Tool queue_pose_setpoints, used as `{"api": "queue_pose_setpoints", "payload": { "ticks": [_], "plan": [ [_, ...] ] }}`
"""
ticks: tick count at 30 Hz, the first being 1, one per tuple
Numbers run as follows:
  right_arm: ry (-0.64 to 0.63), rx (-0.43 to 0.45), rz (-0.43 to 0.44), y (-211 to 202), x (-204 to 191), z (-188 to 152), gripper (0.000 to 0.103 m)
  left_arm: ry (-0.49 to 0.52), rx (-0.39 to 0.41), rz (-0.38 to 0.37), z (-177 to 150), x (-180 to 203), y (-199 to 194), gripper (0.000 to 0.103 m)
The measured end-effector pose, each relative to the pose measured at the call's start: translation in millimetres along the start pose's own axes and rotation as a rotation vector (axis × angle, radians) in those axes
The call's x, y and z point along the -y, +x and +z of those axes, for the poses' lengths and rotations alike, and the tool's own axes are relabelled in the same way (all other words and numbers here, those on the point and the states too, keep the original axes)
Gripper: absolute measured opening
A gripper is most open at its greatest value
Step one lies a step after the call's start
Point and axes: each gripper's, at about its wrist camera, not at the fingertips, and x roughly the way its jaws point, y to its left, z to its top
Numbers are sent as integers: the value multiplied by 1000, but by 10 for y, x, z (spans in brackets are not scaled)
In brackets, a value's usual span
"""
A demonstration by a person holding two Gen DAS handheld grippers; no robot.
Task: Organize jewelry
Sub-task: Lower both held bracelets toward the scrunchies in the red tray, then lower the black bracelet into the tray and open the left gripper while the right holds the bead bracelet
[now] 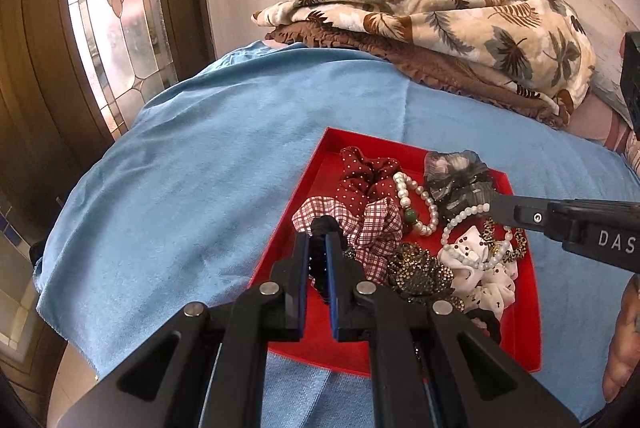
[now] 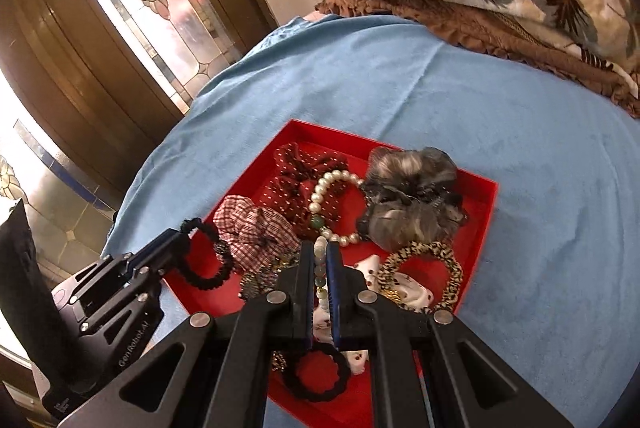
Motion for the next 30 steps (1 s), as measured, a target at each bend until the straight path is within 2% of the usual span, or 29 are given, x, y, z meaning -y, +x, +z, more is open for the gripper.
{"api": "queue_pose_setpoints", "payload": {
  "ticks": [3,11,25,27,30],
  "plan": [
    [-12,-13,-23,35,25,-18,7,11,-22,21,-11,18,53,8],
    [2,-100,-101,306,247,-140,7,29,-165,74,-115,9,370,8],
    [-41,-159,-68,406,190,-357,7,50,-249,102,-174,29,632,8],
    [-38,-154,-85,390,237,-339,7,33,-256,77,-166,-7,640,8],
    [-20,-135,-137,380,339,-260,7,-63,-244,-27,-136,-157,582,8]
  ]
}}
